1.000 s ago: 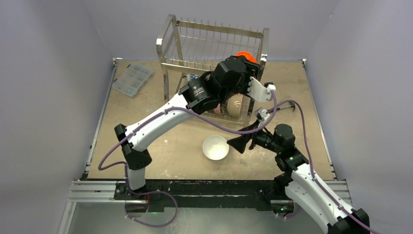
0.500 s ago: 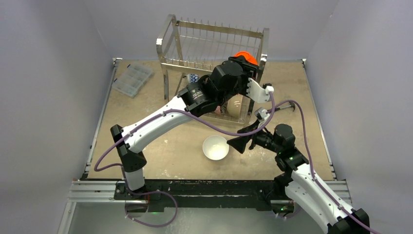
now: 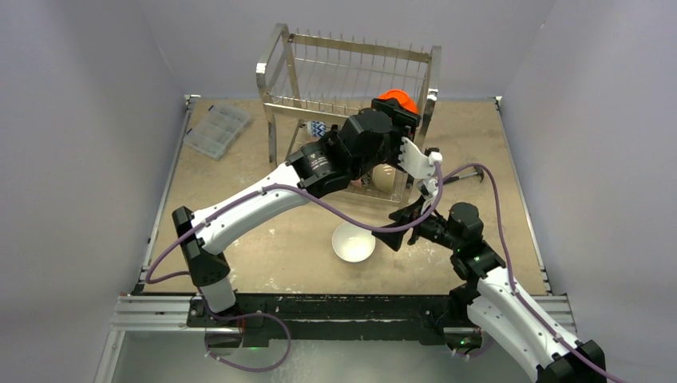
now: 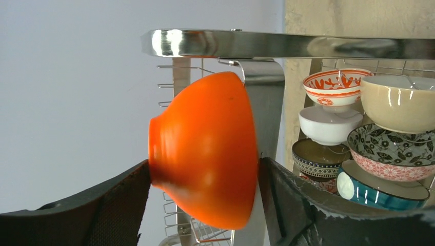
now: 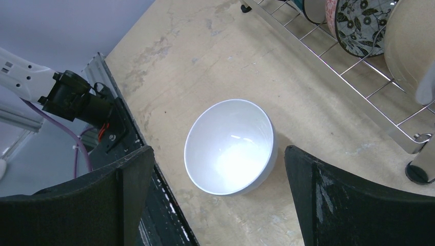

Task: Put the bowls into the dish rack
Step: Turn the bowl upside down on the dish rack, then pick up the bowl from the center of the board.

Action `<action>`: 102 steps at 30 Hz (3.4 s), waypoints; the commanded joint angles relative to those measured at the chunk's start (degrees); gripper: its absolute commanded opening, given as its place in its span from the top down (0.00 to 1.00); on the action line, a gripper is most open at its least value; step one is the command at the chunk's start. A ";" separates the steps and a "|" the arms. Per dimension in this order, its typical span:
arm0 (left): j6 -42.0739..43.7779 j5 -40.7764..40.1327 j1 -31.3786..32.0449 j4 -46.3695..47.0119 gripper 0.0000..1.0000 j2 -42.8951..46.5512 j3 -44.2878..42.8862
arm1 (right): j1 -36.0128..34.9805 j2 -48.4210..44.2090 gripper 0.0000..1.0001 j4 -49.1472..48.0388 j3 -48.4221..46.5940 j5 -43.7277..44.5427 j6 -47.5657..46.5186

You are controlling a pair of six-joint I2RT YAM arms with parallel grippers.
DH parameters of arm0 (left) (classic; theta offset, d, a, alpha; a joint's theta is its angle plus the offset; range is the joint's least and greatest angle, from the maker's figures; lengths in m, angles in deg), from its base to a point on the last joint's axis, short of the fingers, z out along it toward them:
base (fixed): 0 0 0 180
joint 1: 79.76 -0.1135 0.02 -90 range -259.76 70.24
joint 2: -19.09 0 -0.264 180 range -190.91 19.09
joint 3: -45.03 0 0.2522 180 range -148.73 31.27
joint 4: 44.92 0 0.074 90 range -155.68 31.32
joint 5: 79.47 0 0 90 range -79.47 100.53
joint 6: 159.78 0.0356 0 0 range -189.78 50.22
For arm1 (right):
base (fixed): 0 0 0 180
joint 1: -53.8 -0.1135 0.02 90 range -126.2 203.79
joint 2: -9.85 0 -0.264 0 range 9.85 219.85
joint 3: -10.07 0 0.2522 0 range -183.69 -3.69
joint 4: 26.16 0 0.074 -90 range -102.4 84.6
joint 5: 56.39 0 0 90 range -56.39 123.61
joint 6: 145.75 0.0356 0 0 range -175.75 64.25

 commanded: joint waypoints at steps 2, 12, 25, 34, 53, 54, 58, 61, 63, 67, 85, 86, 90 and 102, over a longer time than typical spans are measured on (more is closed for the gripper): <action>1.22 0.20 0.42 4.99 0.26 2.89 0.95 | -0.01 0.40 0.01 -1.13 -0.44 -0.51 -0.66; 0.97 -0.19 0.90 9.86 0.06 4.87 4.75 | -0.02 -0.02 0.01 -0.76 -0.28 -0.51 -0.65; -4.15 5.49 1.83 16.21 0.04 15.14 15.46 | 0.00 0.56 0.01 -1.09 -0.79 -0.58 -0.61; -19.43 13.36 1.96 20.84 0.01 31.32 32.43 | -0.05 1.13 0.01 -1.13 -0.97 -0.53 -0.55; -82.55 -4.68 2.00 39.36 0.02 45.98 82.61 | -0.04 7.10 0.01 -2.03 1.80 1.86 3.22; -86.25 -6.17 2.01 40.11 0.01 45.27 84.23 | -0.01 7.06 0.01 -2.22 2.10 1.78 3.63; -95.82 -11.01 1.88 39.40 0.01 41.04 85.57 | -0.01 7.23 0.01 -3.50 3.31 1.55 5.02; -100.08 -12.28 1.88 37.71 0.01 37.76 83.55 | -0.03 8.34 0.01 -6.11 4.98 0.66 6.47; -102.35 -12.82 1.68 35.78 0.01 35.85 81.76 | -0.01 9.47 0.01 -7.94 5.66 0.00 7.35; -104.85 -12.21 0.71 34.97 0.01 33.34 79.74 | -0.02 11.27 0.02 -11.10 7.02 -0.36 8.39; -125.06 16.25 -14.74 55.78 0.01 32.49 93.44 | -0.14 18.73 0.07 -25.48 12.03 -5.30 14.37; -126.12 17.02 -15.20 58.02 0.01 32.42 94.73 | -0.22 19.19 0.08 -26.39 12.35 -5.41 14.70; -128.84 21.77 -17.30 63.96 0.01 31.77 97.89 | -1.29 20.76 0.12 -29.59 13.21 -4.85 16.43; -127.43 33.73 -17.54 72.29 0.01 27.23 97.57 | -5.73 32.67 0.30 -39.20 13.24 -0.80 17.95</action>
